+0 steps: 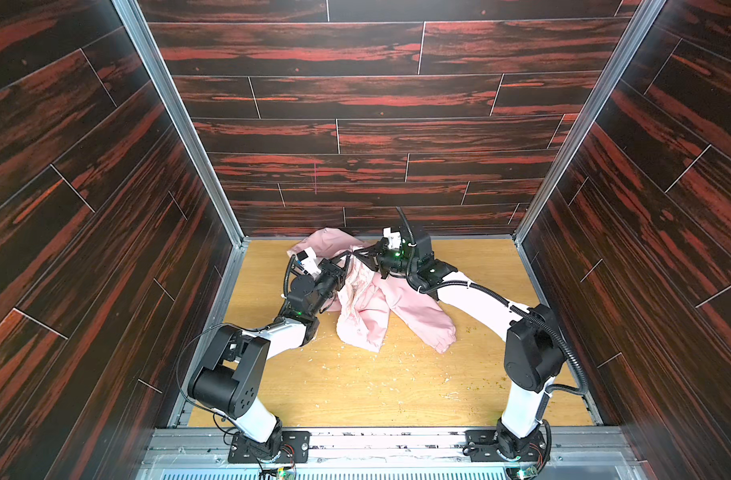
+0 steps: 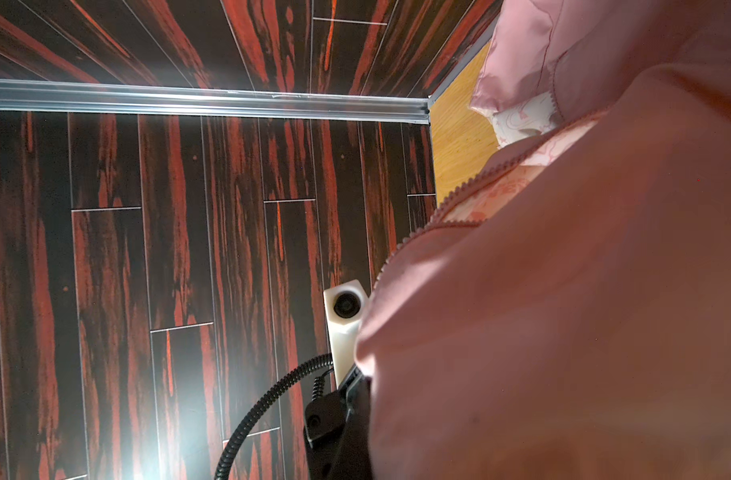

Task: Zip up the jacket

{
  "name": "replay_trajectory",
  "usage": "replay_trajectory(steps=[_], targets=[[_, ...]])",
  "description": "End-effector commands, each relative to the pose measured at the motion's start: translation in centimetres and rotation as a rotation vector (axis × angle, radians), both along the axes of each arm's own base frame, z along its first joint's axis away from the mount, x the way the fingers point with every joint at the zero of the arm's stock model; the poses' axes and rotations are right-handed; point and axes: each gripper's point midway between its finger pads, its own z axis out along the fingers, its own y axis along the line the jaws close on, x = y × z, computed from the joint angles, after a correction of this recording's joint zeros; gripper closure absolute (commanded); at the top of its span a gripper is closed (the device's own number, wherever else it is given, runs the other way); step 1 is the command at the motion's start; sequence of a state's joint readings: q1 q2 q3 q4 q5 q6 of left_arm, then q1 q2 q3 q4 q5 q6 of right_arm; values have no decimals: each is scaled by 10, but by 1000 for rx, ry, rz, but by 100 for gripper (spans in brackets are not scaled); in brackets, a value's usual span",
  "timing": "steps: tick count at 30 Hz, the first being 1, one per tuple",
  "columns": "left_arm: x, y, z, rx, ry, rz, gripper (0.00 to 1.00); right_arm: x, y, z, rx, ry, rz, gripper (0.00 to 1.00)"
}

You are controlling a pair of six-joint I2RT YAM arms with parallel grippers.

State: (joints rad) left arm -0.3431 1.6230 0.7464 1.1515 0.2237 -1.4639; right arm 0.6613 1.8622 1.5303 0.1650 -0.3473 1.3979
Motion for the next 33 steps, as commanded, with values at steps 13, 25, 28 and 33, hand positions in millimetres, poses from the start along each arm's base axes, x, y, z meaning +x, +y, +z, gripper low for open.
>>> replay_trajectory(steps=[13, 25, 28, 33], targets=[[2, -9, 40, -23, -115, -9, 100, -73, 30, -3, -18, 84, 246, 100], [5, -3, 65, 29, -172, 23, 100, -80, 31, -1, -31, 79, 260, 100], [5, -1, 68, 48, -176, 24, 100, -87, 38, 0, -27, 76, 292, 100], [6, 0, 72, 50, -186, 21, 100, -104, 56, 6, -25, 59, 367, 100]])
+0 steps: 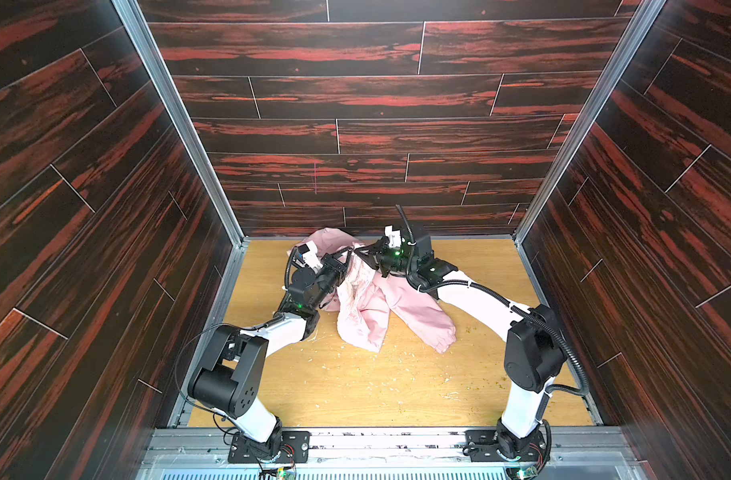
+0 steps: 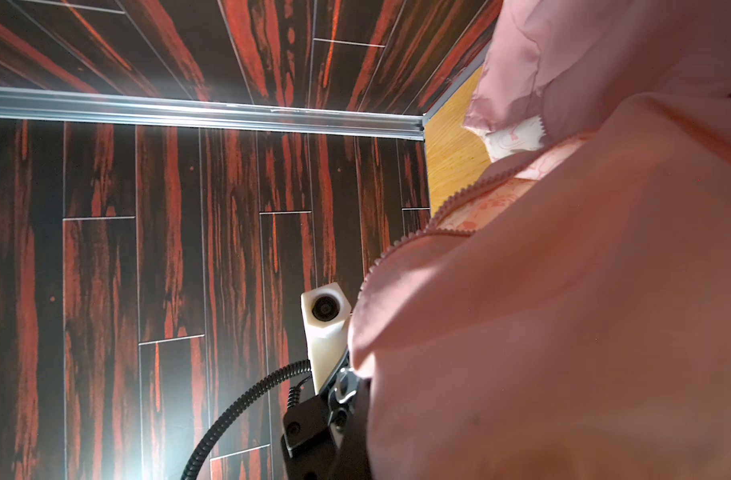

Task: Zip up the jacket

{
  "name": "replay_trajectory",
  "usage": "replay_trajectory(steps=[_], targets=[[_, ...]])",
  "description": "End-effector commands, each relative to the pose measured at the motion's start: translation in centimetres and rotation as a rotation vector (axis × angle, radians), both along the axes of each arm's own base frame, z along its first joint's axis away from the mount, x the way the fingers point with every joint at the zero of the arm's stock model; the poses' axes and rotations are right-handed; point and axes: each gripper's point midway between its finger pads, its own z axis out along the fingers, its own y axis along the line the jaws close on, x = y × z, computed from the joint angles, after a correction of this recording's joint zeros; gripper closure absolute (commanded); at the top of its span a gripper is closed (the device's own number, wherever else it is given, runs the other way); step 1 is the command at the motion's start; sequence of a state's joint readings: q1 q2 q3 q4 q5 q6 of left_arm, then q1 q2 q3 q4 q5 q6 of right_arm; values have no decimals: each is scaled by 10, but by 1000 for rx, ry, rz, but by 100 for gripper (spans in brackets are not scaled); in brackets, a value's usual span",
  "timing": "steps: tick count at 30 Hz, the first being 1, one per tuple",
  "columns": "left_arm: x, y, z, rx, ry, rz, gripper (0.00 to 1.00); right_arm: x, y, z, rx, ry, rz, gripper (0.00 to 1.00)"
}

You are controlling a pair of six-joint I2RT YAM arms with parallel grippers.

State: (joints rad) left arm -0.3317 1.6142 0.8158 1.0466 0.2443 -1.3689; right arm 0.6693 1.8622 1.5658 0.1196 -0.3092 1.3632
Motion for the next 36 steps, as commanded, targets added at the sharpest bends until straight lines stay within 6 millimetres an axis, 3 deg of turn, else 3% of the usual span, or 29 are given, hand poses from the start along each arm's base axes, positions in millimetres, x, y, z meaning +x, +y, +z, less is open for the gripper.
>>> replay_trajectory(steps=[1, 11, 16, 23, 30, 36], targets=[[-3, 0, 64, -42, -163, 2, 100, -111, 60, 1, -4, 90, 403, 100], [2, 5, 76, -44, -188, 15, 100, -123, 65, -1, -12, 98, 423, 100], [-1, 6, 72, -37, -179, 17, 100, -108, 53, 3, 1, 90, 371, 100], [-3, 6, 61, -5, -156, 13, 100, -107, 48, 9, 40, 74, 379, 100], [-7, 9, 47, 10, -125, 23, 100, -93, 26, 13, 59, 50, 382, 100], [-10, 12, 31, 23, -85, 35, 100, -108, 4, 8, -4, 0, 458, 66]])
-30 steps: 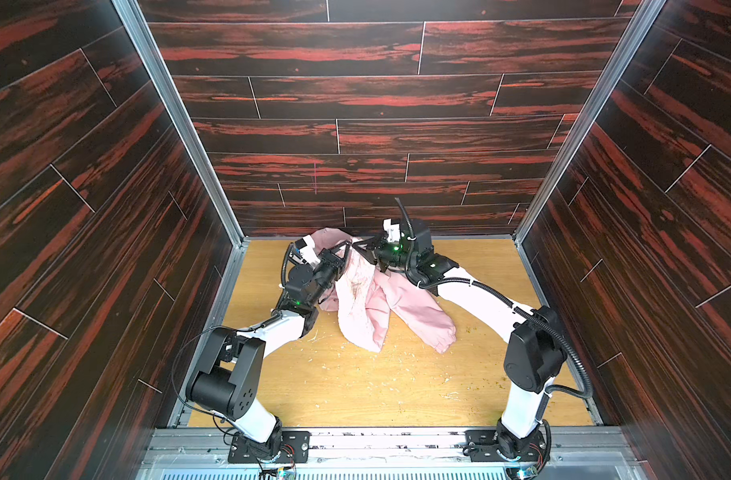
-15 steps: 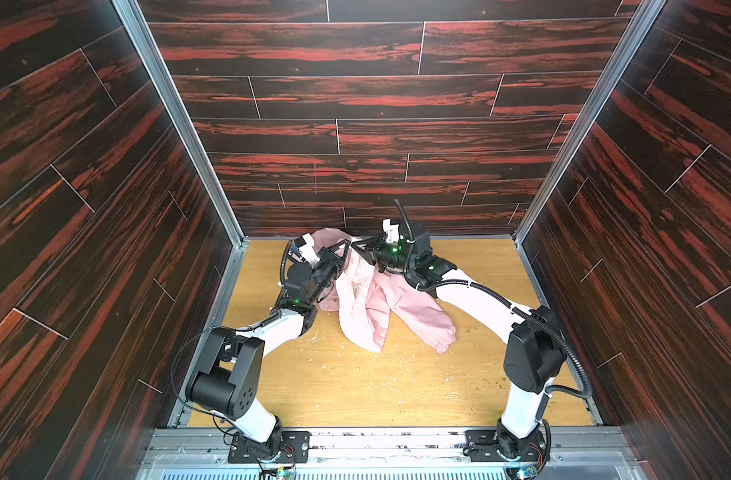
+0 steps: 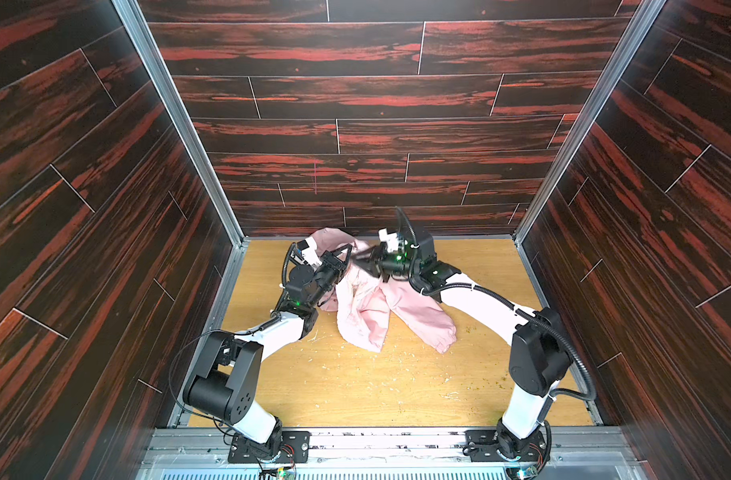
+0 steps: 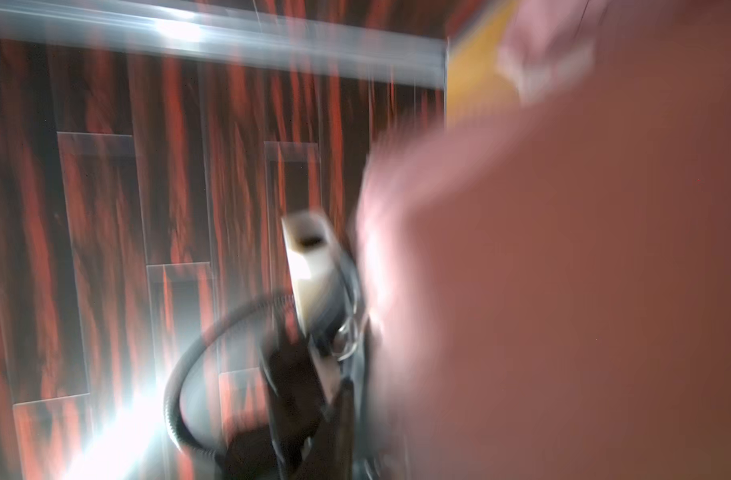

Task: Zip up the jacket

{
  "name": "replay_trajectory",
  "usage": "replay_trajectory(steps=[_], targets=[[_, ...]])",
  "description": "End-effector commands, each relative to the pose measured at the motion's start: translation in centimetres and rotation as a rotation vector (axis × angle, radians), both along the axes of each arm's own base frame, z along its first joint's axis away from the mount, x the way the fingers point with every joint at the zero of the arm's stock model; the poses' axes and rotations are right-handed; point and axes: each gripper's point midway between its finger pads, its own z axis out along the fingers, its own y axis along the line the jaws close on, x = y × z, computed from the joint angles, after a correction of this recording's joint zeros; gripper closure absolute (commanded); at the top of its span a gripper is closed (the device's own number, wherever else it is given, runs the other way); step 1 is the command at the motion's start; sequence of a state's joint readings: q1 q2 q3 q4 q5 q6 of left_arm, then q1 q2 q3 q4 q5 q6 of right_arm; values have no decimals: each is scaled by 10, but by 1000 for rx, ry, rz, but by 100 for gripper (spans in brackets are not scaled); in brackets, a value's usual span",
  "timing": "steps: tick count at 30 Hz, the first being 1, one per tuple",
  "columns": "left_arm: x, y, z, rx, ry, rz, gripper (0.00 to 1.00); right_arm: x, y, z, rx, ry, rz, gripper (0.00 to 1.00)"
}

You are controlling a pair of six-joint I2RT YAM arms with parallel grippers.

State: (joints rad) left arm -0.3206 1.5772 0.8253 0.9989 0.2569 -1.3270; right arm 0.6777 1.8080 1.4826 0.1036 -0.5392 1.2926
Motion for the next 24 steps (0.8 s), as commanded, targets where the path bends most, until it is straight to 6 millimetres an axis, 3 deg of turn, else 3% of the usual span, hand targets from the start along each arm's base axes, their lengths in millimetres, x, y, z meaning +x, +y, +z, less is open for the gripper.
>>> replay_trajectory(steps=[1, 4, 8, 14, 17, 20, 24], targets=[[-8, 8, 20, -10, -61, 28, 100, -59, -5, 16, -16, -28, 230, 63], [-8, 8, 14, -4, -47, 30, 100, -69, -17, 16, -70, -78, 270, 58], [-11, 9, 7, 3, -27, 30, 100, -65, -40, 38, -102, -179, 261, 54], [-15, 8, 1, 17, -4, 16, 100, -22, -91, 57, -107, -223, 131, 54], [-18, 8, -1, 29, 8, 12, 100, 3, -115, 50, -162, -216, 52, 54], [-23, 7, -4, 45, 21, -4, 100, 26, -132, 28, -310, -184, -7, 54], [-30, 6, -10, 70, 46, -23, 100, 33, -125, 19, -379, -212, 31, 54]])
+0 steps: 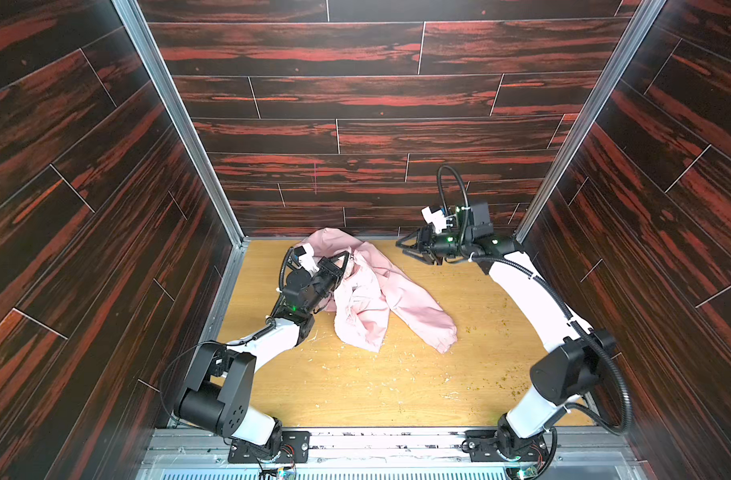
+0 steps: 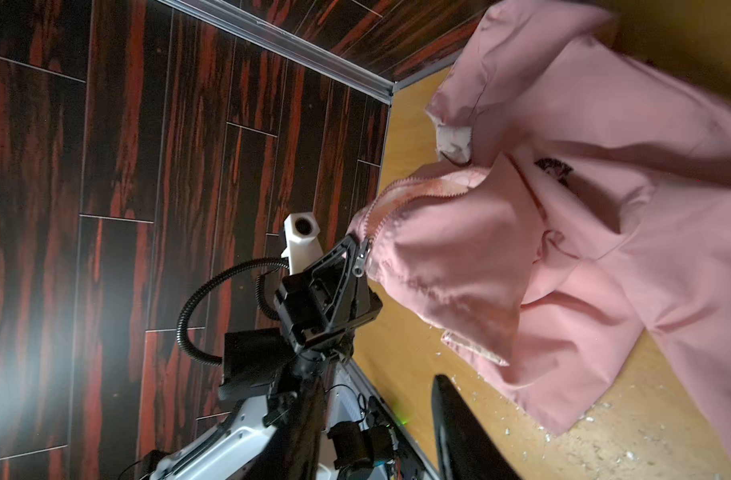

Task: Zip up the jacket

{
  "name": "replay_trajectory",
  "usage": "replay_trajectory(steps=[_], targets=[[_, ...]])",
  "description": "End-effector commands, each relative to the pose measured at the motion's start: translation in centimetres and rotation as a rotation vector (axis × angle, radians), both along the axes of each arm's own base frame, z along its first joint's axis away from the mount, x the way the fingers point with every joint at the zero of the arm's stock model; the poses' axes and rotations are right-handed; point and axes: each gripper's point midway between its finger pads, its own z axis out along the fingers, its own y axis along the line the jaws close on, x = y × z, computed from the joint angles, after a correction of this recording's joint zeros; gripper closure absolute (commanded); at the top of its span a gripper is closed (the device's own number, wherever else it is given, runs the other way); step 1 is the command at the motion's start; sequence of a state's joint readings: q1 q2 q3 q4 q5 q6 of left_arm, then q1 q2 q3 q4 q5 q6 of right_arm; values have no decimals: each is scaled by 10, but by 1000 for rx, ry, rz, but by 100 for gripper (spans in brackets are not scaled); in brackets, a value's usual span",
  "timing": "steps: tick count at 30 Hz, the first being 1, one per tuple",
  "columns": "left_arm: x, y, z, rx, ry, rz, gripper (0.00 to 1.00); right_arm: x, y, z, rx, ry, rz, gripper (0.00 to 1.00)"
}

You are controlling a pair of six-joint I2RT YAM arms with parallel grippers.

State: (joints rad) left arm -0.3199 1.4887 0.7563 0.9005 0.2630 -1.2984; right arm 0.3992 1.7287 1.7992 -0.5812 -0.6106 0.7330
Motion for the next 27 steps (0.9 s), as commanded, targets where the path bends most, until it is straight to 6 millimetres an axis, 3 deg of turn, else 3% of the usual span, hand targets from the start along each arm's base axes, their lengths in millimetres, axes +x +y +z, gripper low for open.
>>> replay_trajectory(steps=[1, 7, 13, 19, 27], targets=[[-14, 0, 3, 27, -4, -26, 100, -5, 9, -34, -136, 23, 59, 54], [-25, -2, -1, 52, 25, -58, 100, -25, 53, -32, -306, -152, 227, 60], [-33, -8, -7, 84, 134, -132, 100, -35, 87, -39, -483, -328, 326, 57], [-41, -11, -8, 58, 225, -206, 100, -40, 100, -41, -510, -408, 383, 55], [-50, -3, -13, 27, 348, -243, 100, -51, 101, -54, -549, -425, 446, 55]])
